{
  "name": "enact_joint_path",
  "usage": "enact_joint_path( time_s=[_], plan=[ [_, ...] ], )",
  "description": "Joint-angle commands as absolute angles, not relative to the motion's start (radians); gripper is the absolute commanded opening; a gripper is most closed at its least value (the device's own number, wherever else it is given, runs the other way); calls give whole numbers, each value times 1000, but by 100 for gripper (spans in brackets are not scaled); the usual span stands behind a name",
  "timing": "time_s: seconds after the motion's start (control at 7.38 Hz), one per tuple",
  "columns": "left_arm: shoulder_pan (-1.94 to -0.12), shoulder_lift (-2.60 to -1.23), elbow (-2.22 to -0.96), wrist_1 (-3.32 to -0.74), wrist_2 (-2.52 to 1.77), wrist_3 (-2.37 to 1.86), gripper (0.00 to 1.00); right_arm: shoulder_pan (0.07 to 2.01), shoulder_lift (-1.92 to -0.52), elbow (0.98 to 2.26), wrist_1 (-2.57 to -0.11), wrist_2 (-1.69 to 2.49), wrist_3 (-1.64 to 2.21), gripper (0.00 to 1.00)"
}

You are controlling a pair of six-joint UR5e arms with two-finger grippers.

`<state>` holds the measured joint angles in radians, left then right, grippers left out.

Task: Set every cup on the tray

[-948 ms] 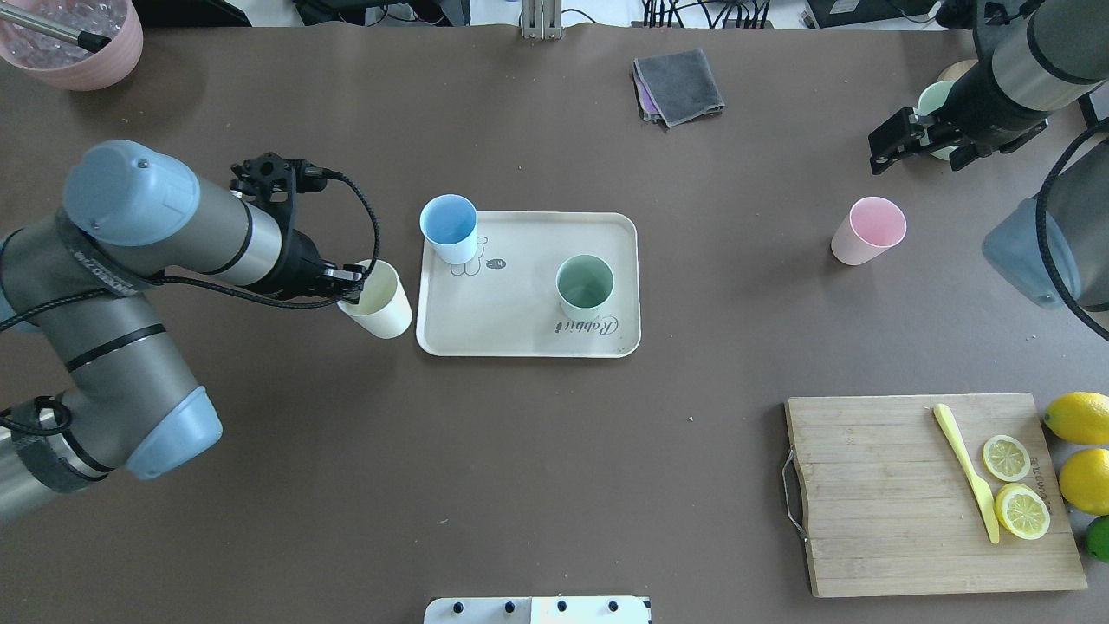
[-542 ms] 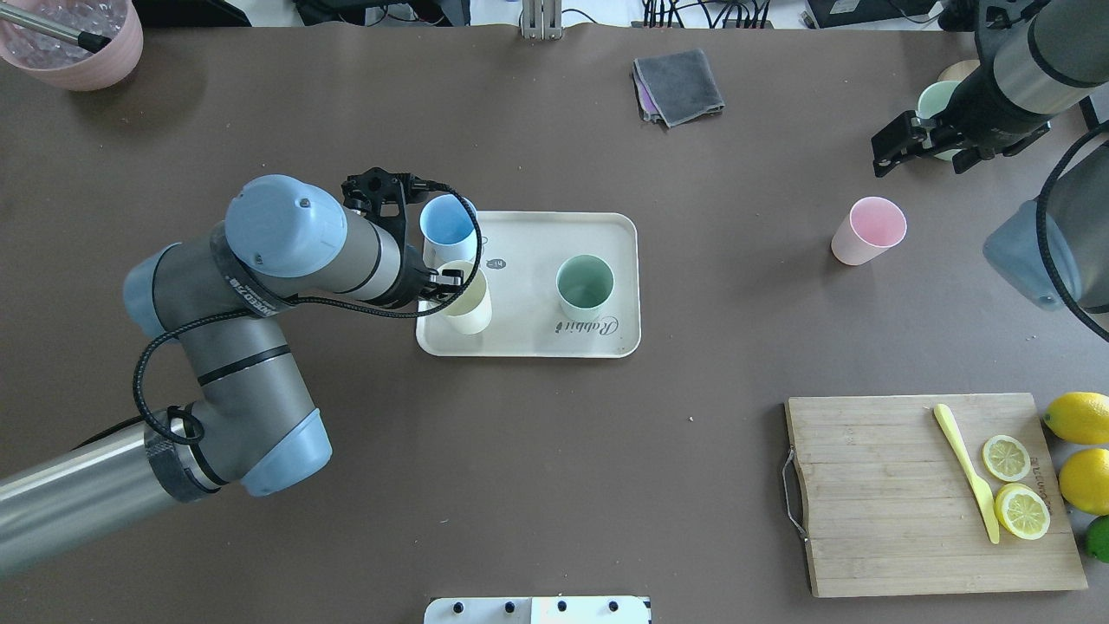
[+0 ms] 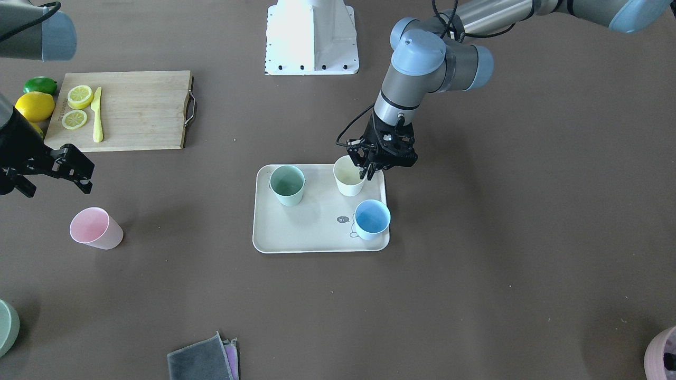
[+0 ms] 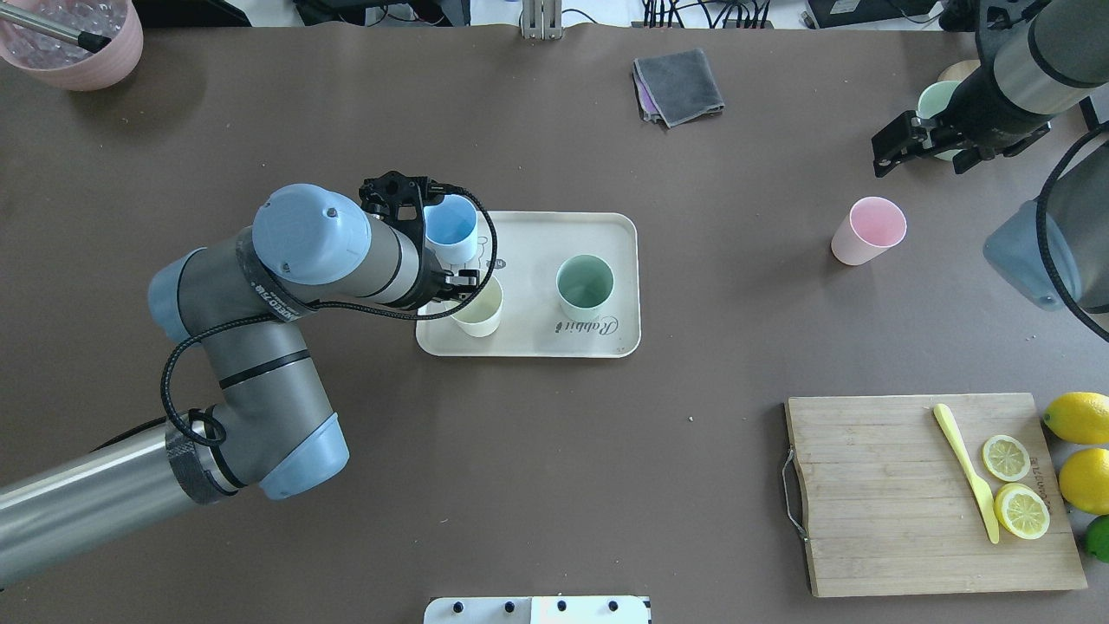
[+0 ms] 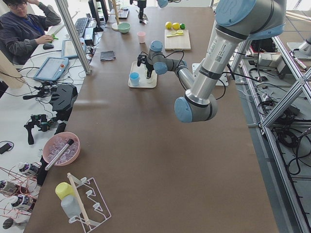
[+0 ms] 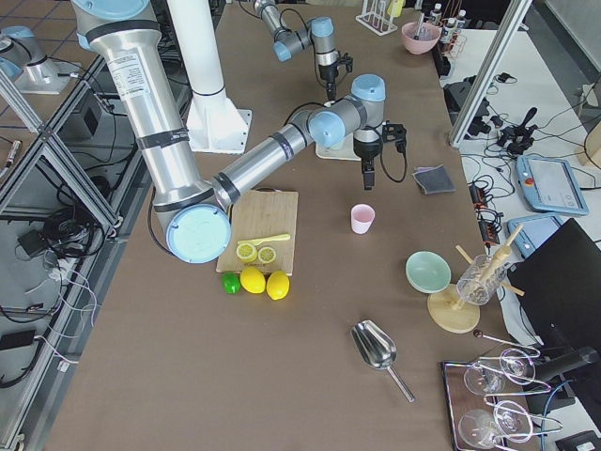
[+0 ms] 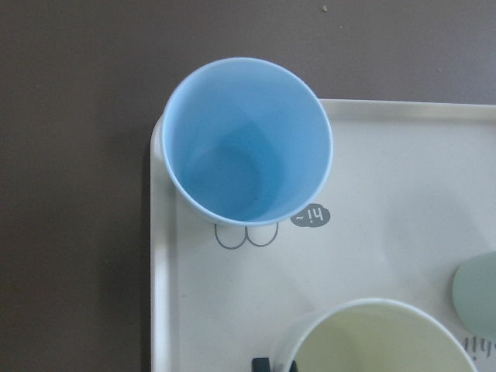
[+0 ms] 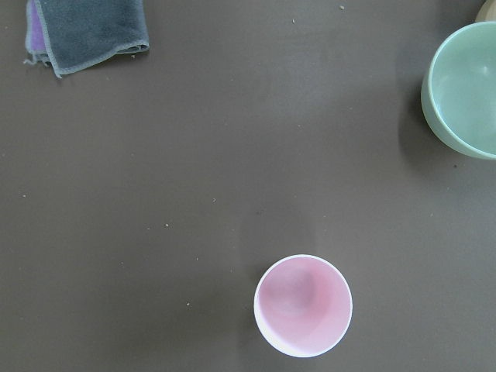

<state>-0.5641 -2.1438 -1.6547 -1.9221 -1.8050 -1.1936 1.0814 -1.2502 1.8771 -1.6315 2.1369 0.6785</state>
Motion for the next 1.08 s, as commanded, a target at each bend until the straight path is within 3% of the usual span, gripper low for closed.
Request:
enact_joint_path(
  time_s=[0.0,0.27,0.54,0.95],
  plan=[
    [-584,-2135,-1692,-1914,-1813,-1184,97,1081,-1253,1875,-1632,2138,678,100],
    [-793,-2135,-1774,-1721,-2039,-1079,97,1081,-1264,1858,-1632,2137,669,100],
    [-969,-2003,-1879,-1602,-2141,-753,97,1077,-1285,1806,-1573,2131,670,100],
    [-1078,-1898,-1868,-1606,-2158,-508,98,1055,-1316,1634,-1313,2131,681,100]
  ],
)
